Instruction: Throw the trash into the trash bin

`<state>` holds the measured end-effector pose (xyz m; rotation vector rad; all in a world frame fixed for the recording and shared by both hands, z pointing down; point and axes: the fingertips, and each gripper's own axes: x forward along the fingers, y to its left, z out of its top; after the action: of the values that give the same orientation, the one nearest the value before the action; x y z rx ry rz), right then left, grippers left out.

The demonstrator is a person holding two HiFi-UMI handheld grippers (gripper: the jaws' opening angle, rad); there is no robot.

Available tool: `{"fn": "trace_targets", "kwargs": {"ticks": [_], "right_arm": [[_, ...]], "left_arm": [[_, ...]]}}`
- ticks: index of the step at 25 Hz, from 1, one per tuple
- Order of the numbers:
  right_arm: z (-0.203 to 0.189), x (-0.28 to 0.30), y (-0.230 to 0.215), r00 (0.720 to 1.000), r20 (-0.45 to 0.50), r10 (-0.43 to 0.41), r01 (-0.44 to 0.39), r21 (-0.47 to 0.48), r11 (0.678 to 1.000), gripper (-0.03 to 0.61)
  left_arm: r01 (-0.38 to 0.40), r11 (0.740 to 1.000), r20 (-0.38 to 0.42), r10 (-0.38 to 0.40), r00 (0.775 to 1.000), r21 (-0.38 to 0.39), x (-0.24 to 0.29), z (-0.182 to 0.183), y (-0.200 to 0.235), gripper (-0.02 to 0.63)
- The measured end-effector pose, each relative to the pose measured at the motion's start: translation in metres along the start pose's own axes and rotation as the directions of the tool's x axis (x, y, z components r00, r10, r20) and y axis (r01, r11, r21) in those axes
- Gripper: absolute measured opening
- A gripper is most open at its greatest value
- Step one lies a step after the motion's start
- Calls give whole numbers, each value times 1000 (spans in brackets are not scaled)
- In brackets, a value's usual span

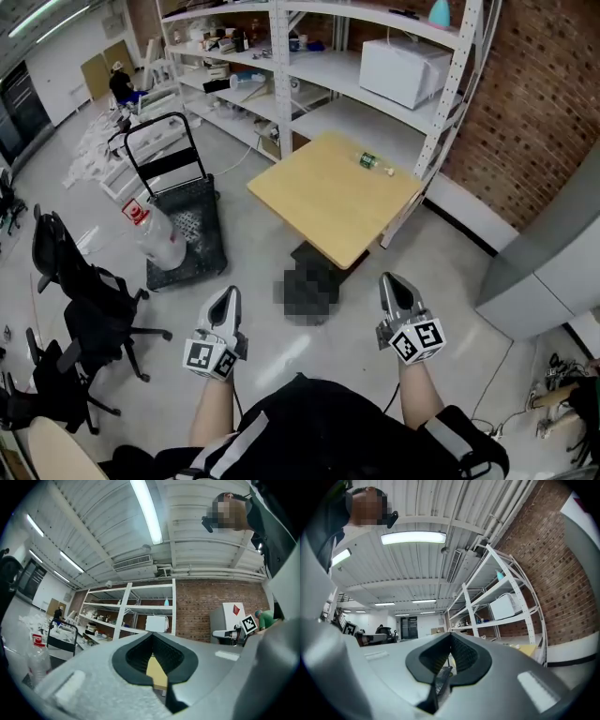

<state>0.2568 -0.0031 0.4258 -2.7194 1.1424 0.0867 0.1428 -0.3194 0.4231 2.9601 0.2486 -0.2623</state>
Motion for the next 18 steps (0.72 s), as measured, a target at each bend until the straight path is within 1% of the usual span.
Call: {"fn": "trace_targets", "kwargs": {"ticks": [5,8,13,16,18], "right_arm": [[9,-49,-52,992,-5,-122,122,-34,992,5],[16,-86,-80,979,5,-205,205,-37,978,5],[25,-151,-121,941,18,-339,339,-22,941,5],[26,-178,-132,915,25,-403,403,-22,915,5],[26,-195,-138,895,34,-446,446,-21,895,5]], "left_arm": [[108,994,-15,-108,994,-28,46,-18,-47,0],[182,982,-30,-183,983,-42,70,-31,-82,0],[305,950,-60,-309,949,-66,107,-48,-144,0],[363,928,-80,-369,926,-82,124,-59,-168,0],[406,910,-90,-413,906,-89,137,-68,-182,0]]}}
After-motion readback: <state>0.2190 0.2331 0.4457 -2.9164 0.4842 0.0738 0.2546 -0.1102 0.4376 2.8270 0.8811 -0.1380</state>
